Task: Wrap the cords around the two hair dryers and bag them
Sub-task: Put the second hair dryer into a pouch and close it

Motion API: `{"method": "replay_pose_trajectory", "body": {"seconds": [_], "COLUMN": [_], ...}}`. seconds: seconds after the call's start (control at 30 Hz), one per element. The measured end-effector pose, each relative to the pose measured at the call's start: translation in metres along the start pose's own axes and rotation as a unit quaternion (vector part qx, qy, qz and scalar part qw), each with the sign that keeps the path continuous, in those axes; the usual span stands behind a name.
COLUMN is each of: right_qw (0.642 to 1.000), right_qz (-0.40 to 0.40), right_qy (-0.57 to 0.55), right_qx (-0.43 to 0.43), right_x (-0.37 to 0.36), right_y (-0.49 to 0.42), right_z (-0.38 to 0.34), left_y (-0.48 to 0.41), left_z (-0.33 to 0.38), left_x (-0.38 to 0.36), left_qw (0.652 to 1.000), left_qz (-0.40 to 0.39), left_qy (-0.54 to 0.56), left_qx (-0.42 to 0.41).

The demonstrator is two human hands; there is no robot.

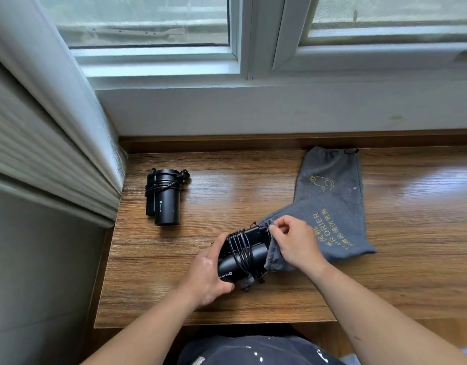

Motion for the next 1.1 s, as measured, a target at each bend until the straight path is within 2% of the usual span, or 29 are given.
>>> {"method": "replay_pose_trajectory", "body": {"seconds": [0.23, 0.37, 0.53, 0.7, 0.8, 0.93, 1.0, 1.1], "right_qw": [0.998, 0.998, 1.0, 0.985, 0.976, 0.973, 0.977, 0.98], "right_qz": [0.022, 0.028, 0.005, -0.046, -0.074, -0.09, -0.09, -0.079], "right_qy": [0.007, 0.003, 0.015, 0.083, 0.106, 0.119, 0.107, 0.091], "right_qx": [-0.055, -0.053, 0.017, 0.141, 0.174, 0.175, 0.164, 0.161], "right_x": [0.01, 0.011, 0.006, -0.002, -0.011, -0.019, -0.02, -0.019], "right_y": [-0.007, -0.011, -0.006, 0.001, 0.006, 0.016, 0.019, 0.018], "right_z": [0.008, 0.008, -0.003, -0.01, -0.014, -0.014, -0.011, -0.011], "left_y": [0.006, 0.009, 0.007, -0.001, -0.009, -0.015, -0.016, -0.016], "left_z": [-0.006, -0.011, -0.009, 0.0, 0.007, 0.009, 0.011, 0.016], "left_x": [0.001, -0.001, 0.005, 0.006, 0.003, 0.001, 0.001, 0.0], "left_qw": [0.998, 0.996, 0.998, 0.996, 1.0, 0.991, 0.985, 0.987], "left_qz": [0.061, 0.081, 0.04, 0.003, 0.012, 0.039, 0.045, 0.034], "left_qy": [0.024, 0.033, -0.046, -0.086, -0.02, 0.089, 0.108, 0.097], "left_qx": [-0.022, -0.034, -0.029, -0.017, 0.008, 0.095, 0.124, 0.122]}}
Point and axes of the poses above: each hand's wrist, its own y-axis away from the middle knuckle, its own x-axis out of the back of the hand, z = x × y, the point moved 4 cm from there along -y, towards the middle knuckle, and after that the axes turned 8 degrees about -y, right-handed, at the moved point
